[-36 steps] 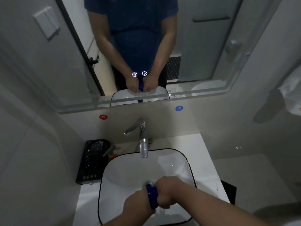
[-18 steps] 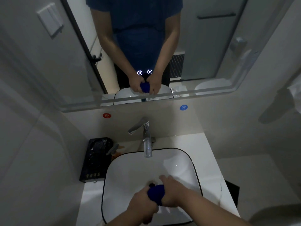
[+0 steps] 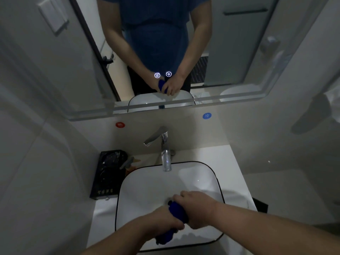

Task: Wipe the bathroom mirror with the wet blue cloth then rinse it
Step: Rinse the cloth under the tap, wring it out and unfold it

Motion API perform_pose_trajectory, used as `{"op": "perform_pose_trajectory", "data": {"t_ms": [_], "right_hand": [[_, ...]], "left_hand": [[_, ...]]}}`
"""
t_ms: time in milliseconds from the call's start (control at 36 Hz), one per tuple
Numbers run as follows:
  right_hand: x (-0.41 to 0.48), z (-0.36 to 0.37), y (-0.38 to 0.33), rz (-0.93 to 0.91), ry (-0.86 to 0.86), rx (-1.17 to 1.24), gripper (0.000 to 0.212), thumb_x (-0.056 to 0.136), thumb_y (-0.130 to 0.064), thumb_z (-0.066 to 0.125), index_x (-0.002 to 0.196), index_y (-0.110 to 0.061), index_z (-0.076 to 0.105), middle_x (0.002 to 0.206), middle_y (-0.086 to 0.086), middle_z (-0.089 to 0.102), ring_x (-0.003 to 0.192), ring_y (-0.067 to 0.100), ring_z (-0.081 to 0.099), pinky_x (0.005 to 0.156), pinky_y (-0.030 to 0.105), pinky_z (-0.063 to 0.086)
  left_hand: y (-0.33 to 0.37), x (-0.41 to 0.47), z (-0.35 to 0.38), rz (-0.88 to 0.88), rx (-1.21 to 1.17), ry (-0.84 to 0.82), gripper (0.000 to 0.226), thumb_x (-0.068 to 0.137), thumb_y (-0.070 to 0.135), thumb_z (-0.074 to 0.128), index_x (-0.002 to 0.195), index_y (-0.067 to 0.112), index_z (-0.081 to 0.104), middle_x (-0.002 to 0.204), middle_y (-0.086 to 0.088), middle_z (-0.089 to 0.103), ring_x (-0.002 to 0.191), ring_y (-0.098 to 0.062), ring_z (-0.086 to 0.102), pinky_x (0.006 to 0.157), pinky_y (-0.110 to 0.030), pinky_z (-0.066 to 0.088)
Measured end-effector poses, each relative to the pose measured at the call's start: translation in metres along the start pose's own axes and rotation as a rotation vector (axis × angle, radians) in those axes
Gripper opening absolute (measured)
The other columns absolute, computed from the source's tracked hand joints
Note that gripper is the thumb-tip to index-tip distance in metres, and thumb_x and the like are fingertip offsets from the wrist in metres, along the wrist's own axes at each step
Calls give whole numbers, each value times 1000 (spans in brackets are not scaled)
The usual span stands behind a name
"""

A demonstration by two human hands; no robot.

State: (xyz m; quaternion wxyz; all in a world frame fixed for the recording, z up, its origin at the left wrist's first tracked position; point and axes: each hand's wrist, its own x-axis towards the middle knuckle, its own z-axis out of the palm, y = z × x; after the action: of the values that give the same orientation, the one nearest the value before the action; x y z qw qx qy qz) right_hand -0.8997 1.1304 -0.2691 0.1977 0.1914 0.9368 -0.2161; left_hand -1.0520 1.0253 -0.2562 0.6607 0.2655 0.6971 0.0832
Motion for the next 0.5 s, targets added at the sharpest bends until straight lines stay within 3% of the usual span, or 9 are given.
{"op": "perform_pose_trajectory", "data": {"t_ms": [83,167,250,417,500], "right_hand": [[4,-14,-9,42,-87,-25,59,80,-23,77,134,-25,52,111,5,70,97,30,70,84,44,60],[11,-25,-15,121,-179,-51,42,77,-19,77,116,-22,62,96,2,68,84,28,66,73,39,56],[19,-23,-17,209,-198,9,30,76,-21,75,105,-20,69,93,3,73,80,27,69,75,42,64],[28,-12,-20,246,-295,39,26,82,-27,73,107,-21,75,105,4,77,98,30,75,85,40,64],[25,-15,-19,248,-334,43,26,83,-23,77,109,-20,76,108,5,79,101,30,75,79,36,57]], "left_hand": [[3,6,8,107,304,151,24,83,19,79,103,23,66,100,2,69,92,-16,72,93,-32,60],[5,14,9,143,557,231,28,88,29,72,116,25,68,114,-2,72,114,-23,72,96,-33,58],[6,17,0,162,666,283,34,86,36,68,119,27,70,116,1,75,110,-23,73,90,-33,59],[6,22,0,95,814,252,20,94,32,64,113,33,62,117,-3,73,115,-30,73,93,-39,59],[-5,29,6,122,866,326,44,92,37,65,135,31,54,123,-3,73,116,-33,72,91,-39,57]]}}
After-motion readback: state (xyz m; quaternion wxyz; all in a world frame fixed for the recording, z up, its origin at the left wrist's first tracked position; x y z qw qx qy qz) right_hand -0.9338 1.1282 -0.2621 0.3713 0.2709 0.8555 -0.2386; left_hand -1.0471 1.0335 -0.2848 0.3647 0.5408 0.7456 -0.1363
